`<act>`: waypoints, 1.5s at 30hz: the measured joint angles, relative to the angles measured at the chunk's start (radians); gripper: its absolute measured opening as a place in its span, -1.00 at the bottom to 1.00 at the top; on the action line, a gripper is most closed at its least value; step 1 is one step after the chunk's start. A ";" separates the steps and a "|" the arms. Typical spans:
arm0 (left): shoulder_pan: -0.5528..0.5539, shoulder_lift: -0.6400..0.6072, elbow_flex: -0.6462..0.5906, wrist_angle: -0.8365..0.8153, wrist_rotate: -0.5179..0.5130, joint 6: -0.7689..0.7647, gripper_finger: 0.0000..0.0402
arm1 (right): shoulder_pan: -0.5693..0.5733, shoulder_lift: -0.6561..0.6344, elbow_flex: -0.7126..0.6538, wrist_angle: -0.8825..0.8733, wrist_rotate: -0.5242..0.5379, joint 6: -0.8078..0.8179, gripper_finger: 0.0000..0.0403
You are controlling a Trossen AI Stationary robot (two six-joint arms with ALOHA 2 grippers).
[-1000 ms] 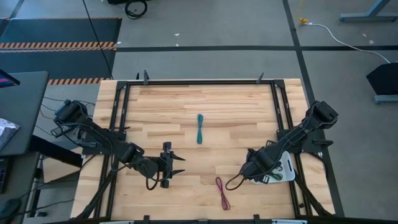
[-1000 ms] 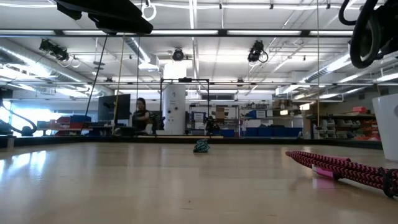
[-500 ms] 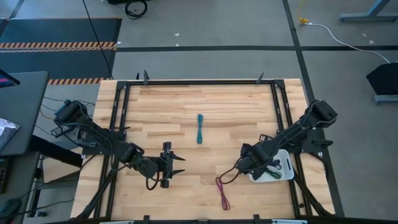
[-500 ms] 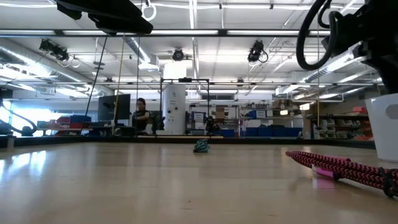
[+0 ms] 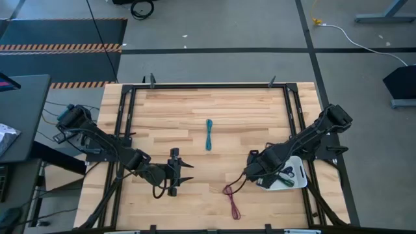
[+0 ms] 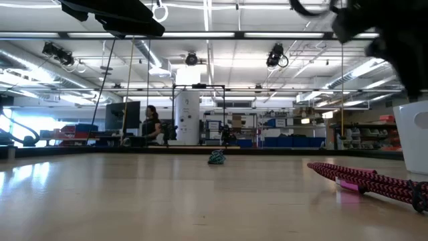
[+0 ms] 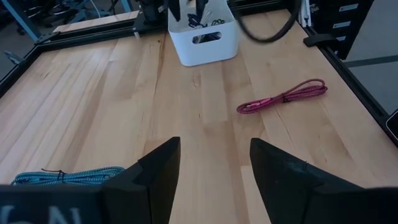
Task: Pick and place USB-C Cables
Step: Put the blue charger cable into the white container
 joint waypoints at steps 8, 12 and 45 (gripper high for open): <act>0.000 0.000 0.000 -0.012 -0.042 -0.003 0.00 | -0.052 0.014 0.015 0.396 0.061 -0.186 -0.03; 0.029 0.000 0.000 -0.057 -0.216 -0.119 0.00 | -0.076 0.039 0.014 0.390 0.090 -0.201 -0.03; 0.710 0.195 0.000 -0.073 0.286 -0.405 0.02 | -0.082 0.049 0.012 0.307 0.124 -0.198 -0.03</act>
